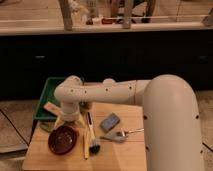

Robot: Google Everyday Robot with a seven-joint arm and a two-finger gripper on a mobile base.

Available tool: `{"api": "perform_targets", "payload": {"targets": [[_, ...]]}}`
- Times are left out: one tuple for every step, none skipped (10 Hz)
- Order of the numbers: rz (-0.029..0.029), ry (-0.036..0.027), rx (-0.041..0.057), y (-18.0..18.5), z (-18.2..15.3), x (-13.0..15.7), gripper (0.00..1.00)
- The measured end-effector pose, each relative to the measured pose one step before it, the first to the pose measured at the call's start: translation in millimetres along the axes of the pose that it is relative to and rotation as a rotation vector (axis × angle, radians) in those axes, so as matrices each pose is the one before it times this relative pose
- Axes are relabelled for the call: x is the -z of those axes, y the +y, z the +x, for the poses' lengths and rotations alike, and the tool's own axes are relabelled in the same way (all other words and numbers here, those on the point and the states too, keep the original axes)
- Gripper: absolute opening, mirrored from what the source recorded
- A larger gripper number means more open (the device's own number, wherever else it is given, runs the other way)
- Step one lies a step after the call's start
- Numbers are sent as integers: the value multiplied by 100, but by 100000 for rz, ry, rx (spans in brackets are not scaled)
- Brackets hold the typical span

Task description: Stack bowls on top of each other

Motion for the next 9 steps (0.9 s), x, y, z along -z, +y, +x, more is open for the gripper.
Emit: {"api": "perform_targets", "payload": {"targets": [[-2,1,4,1,-1,-1,80],[5,-1,3,-4,0,1,80],[-5,-5,4,3,-2,-2,80],[-1,5,1,-1,1,3,80],[6,2,1,0,1,-1,80],[-3,1,-5,3,1,0,80],[1,-4,4,-3,-1,-1,80],[-2,-1,-2,2,0,0,80],[6,-2,3,-3,-1,1,80]]}}
